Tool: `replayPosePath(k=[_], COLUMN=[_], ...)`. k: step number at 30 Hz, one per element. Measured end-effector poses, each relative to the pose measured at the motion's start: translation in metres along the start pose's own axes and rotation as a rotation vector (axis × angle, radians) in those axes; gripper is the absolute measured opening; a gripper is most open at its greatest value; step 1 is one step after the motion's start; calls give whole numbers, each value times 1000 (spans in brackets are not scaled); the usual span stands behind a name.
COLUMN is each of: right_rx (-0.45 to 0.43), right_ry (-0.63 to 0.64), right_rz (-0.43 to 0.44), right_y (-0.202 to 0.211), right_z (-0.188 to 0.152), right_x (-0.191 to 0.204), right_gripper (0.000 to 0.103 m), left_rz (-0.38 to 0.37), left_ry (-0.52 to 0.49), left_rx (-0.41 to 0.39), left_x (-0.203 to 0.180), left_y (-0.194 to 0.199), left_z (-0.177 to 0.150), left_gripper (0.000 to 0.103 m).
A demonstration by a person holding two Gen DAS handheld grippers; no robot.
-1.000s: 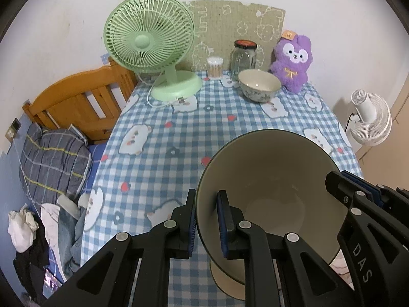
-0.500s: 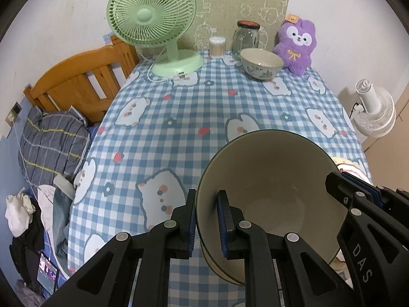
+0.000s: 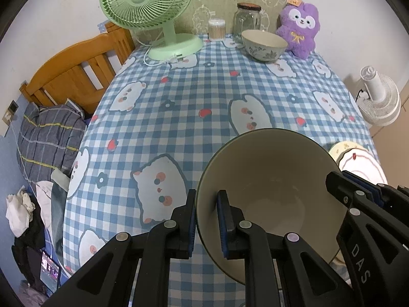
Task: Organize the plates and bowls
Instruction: 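Lower the white bowl onto the cloth beside the plate stack, then open both tools to release the white bowl's rim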
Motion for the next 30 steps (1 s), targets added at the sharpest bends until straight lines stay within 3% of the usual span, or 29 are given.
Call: replayPosePath(k=[10,21,30], right_rx=[54,39,43], right_ry=[-10,-7,-13], right_rz=[-14,-13,28], right_y=[-19,-18,-12], right_z=[-10,-12,-13], right_x=[-4,-6,-6], right_gripper=[12,12,13], left_rz=[-18,-17,-22], left_ry=[-6,-24,-29], left_rx=[57,42,33], left_x=[-4,-8,-11], left_y=[-19,-18,-11], left_z=[-10,-10,-10], left_gripper=[12,13,41])
Point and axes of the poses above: each gripper's, at about its wrist camera, not at the fingertips, and y roughly against the way its jaws point, x to its left, z to its top, the point moved 4 cm from there along -y, roughly the way its jaws point, and after that the axes turned 2 degrees about -x, right-handed, at the moved point
